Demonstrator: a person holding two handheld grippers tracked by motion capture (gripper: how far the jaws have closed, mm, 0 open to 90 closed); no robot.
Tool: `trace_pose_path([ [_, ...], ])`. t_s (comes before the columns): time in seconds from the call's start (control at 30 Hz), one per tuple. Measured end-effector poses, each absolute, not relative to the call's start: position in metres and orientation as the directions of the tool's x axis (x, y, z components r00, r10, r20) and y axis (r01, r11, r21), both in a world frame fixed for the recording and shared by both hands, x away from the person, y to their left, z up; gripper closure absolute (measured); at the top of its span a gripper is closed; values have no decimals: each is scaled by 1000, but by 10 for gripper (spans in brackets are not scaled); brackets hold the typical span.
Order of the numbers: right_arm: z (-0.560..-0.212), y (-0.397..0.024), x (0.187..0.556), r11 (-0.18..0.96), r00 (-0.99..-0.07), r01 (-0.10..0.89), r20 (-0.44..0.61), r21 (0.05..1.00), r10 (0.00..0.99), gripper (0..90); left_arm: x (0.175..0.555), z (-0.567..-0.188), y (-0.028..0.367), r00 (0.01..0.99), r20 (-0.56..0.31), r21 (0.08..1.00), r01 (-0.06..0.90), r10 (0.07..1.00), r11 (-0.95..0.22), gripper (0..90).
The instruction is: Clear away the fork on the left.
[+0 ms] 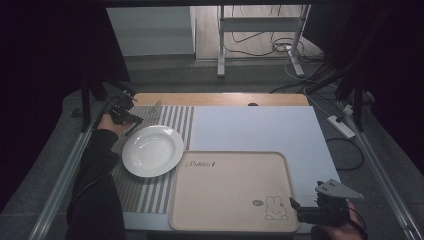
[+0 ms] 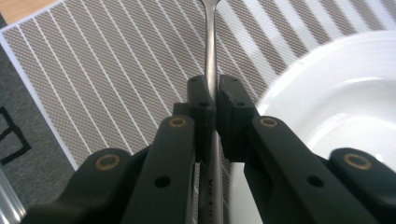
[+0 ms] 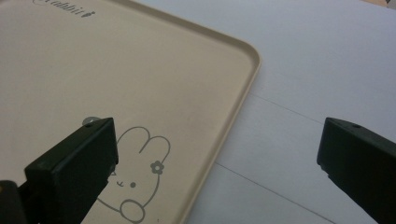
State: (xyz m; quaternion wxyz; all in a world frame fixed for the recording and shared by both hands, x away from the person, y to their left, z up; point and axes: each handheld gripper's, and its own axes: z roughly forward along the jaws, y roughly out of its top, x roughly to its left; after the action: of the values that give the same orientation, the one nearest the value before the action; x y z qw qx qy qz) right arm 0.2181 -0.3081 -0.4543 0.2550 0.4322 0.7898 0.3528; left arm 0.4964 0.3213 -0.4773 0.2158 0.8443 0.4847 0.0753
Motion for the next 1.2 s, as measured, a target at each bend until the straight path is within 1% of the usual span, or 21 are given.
trace_pose_path([
  [0.17,-454,-308,218,376,-494,503,-99,778,864,0,488,-472,317,527,-110,445,784,843,-432,837],
  [0.37,-454,-308,218,373,-491,501,-98,781,866,0,475,-465,304,567,-100,457,756,817,-469,836],
  [0.4,-454,-308,218,372,-492,500,-97,782,865,0,470,-465,300,574,-111,466,751,812,-467,836],
  [0.77,-454,-308,218,373,-492,502,-97,780,865,0,447,-473,279,608,-139,474,734,782,-487,836],
  [1.0,-454,-308,218,376,-493,503,-98,778,864,0,431,-470,263,642,-134,489,705,755,-513,836],
  [1.2,-454,-308,218,374,-491,500,-99,781,865,0,419,-471,255,651,-143,488,702,745,-519,836],
])
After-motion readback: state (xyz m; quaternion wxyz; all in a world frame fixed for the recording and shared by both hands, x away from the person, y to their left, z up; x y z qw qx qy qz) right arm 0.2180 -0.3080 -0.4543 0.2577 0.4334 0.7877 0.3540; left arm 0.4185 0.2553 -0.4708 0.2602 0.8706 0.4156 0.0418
